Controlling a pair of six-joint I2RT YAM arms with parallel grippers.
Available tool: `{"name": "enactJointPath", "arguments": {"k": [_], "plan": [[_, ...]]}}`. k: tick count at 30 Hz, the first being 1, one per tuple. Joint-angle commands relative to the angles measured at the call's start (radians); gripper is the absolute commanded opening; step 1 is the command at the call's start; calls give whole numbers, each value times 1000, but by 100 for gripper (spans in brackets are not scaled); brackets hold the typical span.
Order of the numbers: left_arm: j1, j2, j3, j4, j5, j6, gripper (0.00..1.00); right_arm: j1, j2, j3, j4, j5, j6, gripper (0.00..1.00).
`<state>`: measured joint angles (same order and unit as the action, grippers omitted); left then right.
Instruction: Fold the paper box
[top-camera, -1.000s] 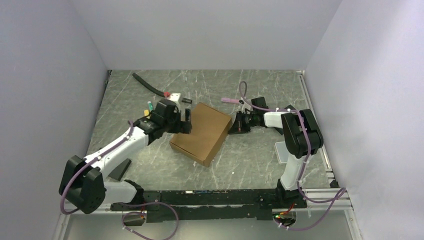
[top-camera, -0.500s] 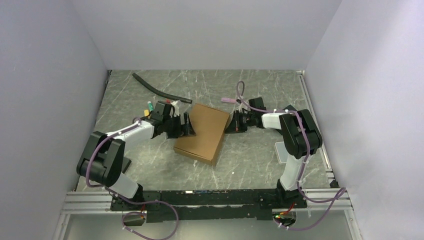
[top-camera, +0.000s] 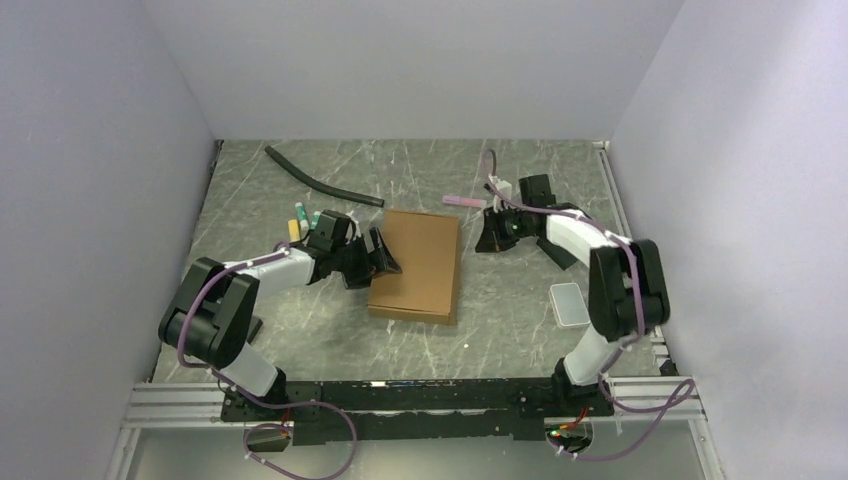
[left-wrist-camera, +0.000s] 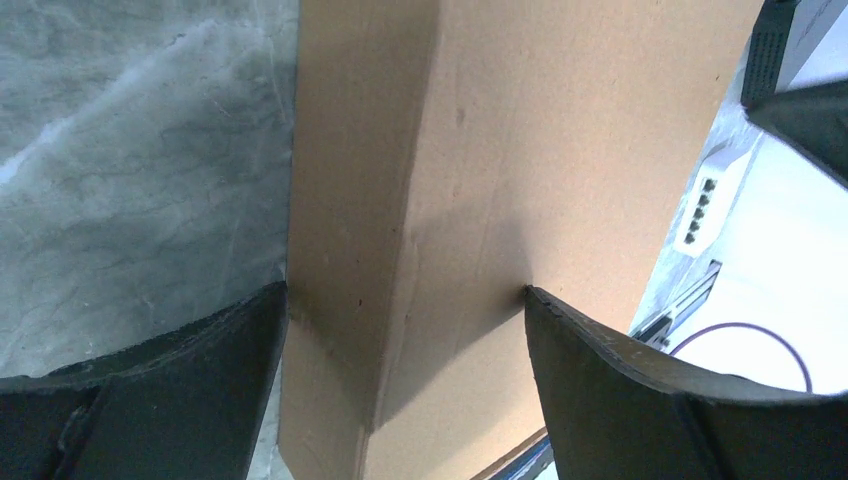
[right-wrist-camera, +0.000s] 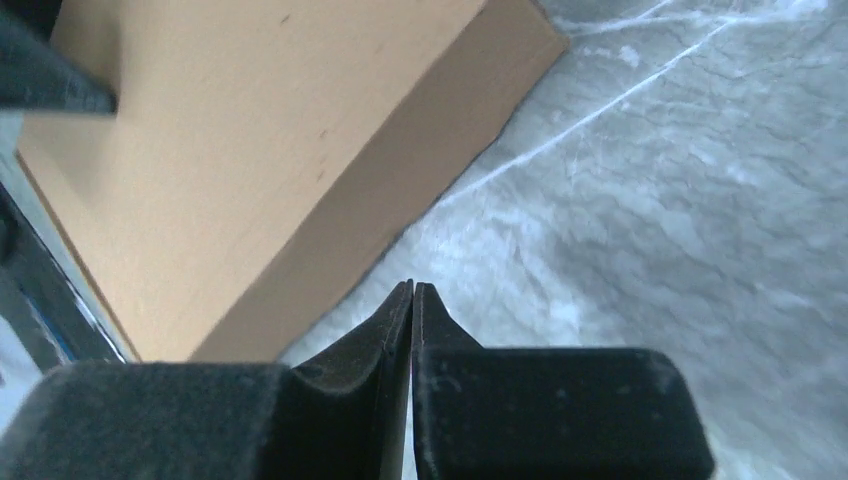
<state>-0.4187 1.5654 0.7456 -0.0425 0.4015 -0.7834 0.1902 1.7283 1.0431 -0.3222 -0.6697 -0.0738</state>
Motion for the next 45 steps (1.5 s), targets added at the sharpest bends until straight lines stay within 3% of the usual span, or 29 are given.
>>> {"name": "enactJointPath", "arguments": {"k": [1, 5, 9, 18, 23, 26, 29, 31, 34, 40, 43, 45], "plan": [[-2, -41, 15, 17, -38, -74, 91, 20, -170, -56, -189, 37, -327, 6], [-3, -48, -11, 71, -14, -105, 91, 114, -257, -162, -179, 59, -436, 2], [-8, -51, -28, 96, 1, -115, 91, 221, -246, -190, -122, 75, -422, 0], [-73, -16, -72, 200, 19, -181, 91, 297, -16, -77, -61, -23, -186, 0], [-129, 28, -66, 270, 16, -227, 91, 251, 80, -38, -29, -233, -50, 0], [-149, 47, -59, 293, 6, -247, 91, 157, 110, -90, 63, -327, 67, 0], [-161, 53, -58, 307, -26, -262, 91, 65, 140, -75, 46, -381, 129, 0], [-163, 59, -59, 318, -37, -274, 91, 51, 115, -63, -3, -322, 78, 0], [-161, 46, -46, 286, -64, -256, 92, 65, 51, -17, -123, -89, -74, 0], [-123, -23, -17, 204, -109, -200, 93, 63, -79, -12, -250, 57, -262, 0], [-112, -59, -17, 172, -123, -176, 93, 62, -185, -58, -234, 218, -401, 0], [-112, -89, -28, 163, -128, -166, 93, 63, -267, -126, -205, 243, -500, 0]]}}
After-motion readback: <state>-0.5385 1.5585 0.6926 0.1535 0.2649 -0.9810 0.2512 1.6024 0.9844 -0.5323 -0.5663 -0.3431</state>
